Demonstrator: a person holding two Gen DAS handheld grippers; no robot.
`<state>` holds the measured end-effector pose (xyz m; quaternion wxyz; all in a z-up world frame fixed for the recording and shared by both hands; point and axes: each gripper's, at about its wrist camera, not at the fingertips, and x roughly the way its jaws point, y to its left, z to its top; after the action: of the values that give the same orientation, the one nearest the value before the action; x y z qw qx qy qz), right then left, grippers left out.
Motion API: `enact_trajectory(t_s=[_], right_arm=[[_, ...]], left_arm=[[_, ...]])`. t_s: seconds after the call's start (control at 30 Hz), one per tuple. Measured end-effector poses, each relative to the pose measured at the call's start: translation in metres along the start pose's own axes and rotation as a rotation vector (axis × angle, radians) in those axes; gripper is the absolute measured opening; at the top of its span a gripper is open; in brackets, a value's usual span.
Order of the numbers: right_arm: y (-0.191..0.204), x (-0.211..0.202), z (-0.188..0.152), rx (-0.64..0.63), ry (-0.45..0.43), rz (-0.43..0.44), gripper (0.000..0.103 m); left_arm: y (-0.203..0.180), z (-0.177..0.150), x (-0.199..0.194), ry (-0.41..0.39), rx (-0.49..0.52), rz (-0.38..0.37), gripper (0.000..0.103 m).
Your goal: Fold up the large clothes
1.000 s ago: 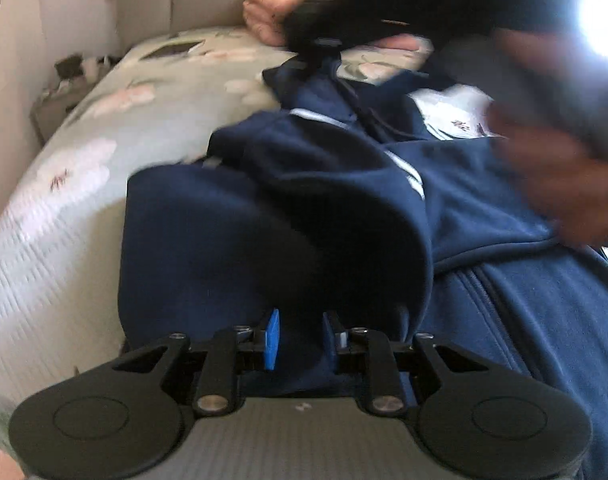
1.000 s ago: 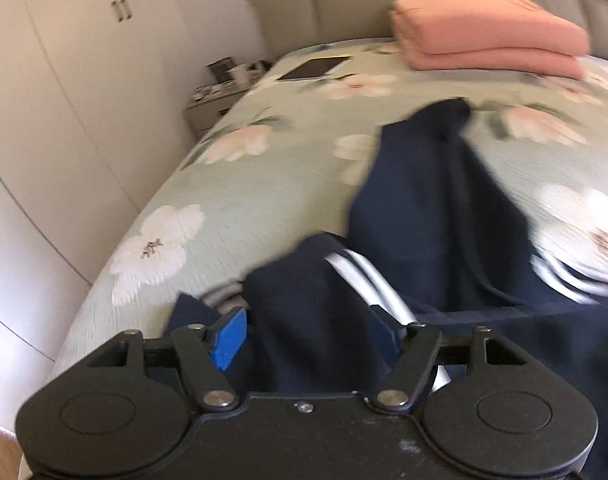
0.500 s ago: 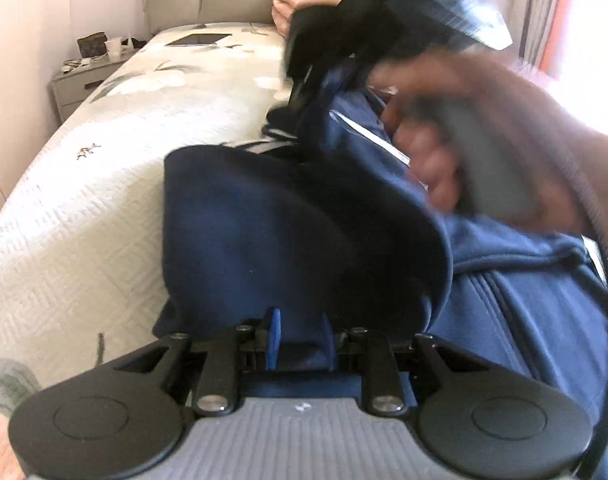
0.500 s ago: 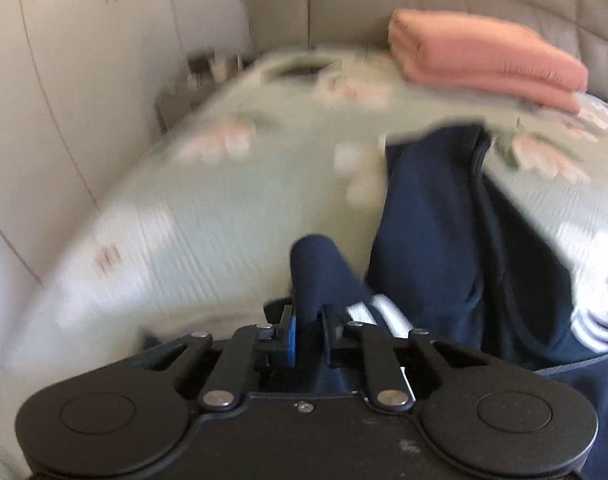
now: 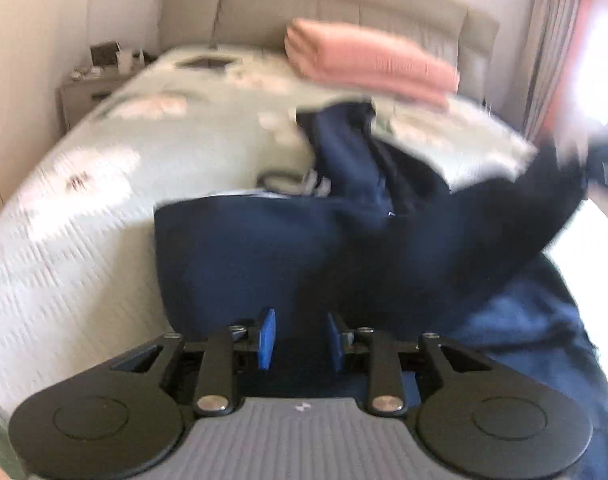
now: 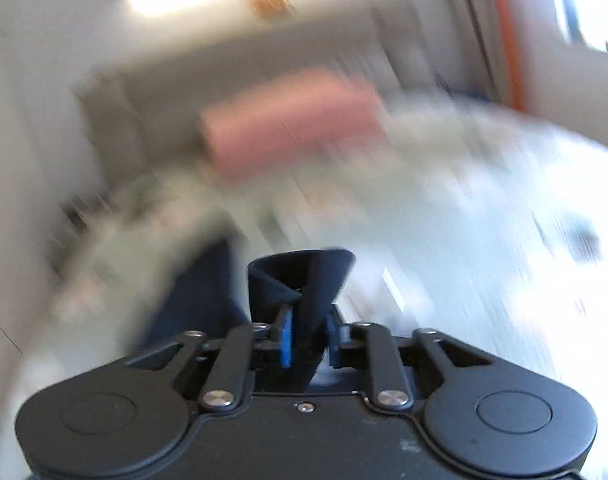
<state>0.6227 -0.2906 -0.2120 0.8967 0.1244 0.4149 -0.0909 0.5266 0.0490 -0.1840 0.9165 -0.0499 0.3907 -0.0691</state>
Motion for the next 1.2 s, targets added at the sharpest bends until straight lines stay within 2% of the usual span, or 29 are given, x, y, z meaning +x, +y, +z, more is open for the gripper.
enact_trajectory(t_s=[0.03,0.07,0.13,0.23,0.3,0.4,0.47,0.53,0.6,0.63,0.67,0.73,0.77,0.8,0.83,0.87,0.93,1.0,1.07,1.13,1.2], right_arm=[[-0.008,0.018,-0.012,-0.014,0.101,-0.056,0.058],[-0.018,0.025,-0.024,-0.008,0.152,-0.085,0.047],[-0.036,0.009,-0.029,0.050,0.105,-0.061,0.047],[-0.025,-0.022,-0.018,-0.010,-0.029,-0.129,0.047],[-0.011,-0.030,-0.006,-0.062,-0.083,-0.092,0.047],[0.038,-0.014,-0.003,-0.221,-0.074,0.016,0.042],[0.064,0.008,-0.010,-0.307,-0.044,0.104,0.025],[0.078,0.038,-0.016,-0.389,-0.001,0.112,0.014],[0.069,0.067,-0.020,-0.449,0.047,0.035,0.013],[0.054,0.076,-0.022,-0.451,0.049,-0.032,0.007],[0.033,0.074,-0.021,-0.432,0.018,-0.044,0.000],[-0.001,0.063,-0.018,-0.374,0.017,-0.078,0.000],[-0.011,0.061,-0.019,-0.361,0.014,-0.171,0.000],[-0.019,0.059,-0.019,-0.363,0.013,-0.307,0.000],[-0.029,0.057,-0.017,-0.343,0.022,-0.404,0.023],[-0.040,0.050,-0.014,-0.282,0.029,-0.413,0.024],[-0.039,0.029,-0.007,-0.194,0.001,-0.309,0.024],[-0.004,0.014,-0.009,-0.233,-0.055,-0.176,0.024],[0.043,0.011,-0.016,-0.330,-0.080,-0.011,0.025],[0.080,0.025,-0.028,-0.435,-0.051,0.054,0.026],[0.092,0.048,-0.041,-0.503,0.008,0.036,0.026]], left_arm=[[-0.002,-0.005,0.009,0.030,0.011,0.008,0.030],[-0.001,-0.007,0.014,0.048,0.020,0.016,0.028],[0.001,-0.005,0.013,0.037,0.023,0.012,0.028],[-0.003,0.008,0.002,0.000,0.031,-0.003,0.028],[-0.013,0.019,0.003,-0.022,0.052,-0.013,0.028],[-0.028,0.037,0.029,-0.001,0.065,-0.052,0.028],[-0.031,0.042,0.052,0.026,0.048,-0.065,0.027],[-0.028,0.045,0.073,0.033,0.034,-0.066,0.026],[-0.020,0.048,0.089,0.035,0.031,-0.030,0.025],[-0.014,0.049,0.095,0.038,0.017,-0.024,0.021],[-0.005,0.049,0.098,0.038,-0.008,-0.027,0.016],[0.011,0.050,0.097,0.037,-0.049,-0.016,0.014],[0.017,0.050,0.095,0.036,-0.055,0.000,0.013],[0.021,0.052,0.093,0.034,-0.058,0.013,0.013],[0.025,0.052,0.088,0.026,-0.064,0.033,0.014],[0.027,0.053,0.085,0.019,-0.071,0.044,0.014],[0.027,0.057,0.079,0.011,-0.082,0.053,0.016],[0.019,0.060,0.070,-0.007,-0.074,0.028,0.017],[0.003,0.058,0.064,-0.021,-0.052,-0.026,0.021],[-0.017,0.053,0.068,0.003,-0.006,-0.061,0.021],[-0.029,0.045,0.075,0.031,0.040,-0.049,0.021]])
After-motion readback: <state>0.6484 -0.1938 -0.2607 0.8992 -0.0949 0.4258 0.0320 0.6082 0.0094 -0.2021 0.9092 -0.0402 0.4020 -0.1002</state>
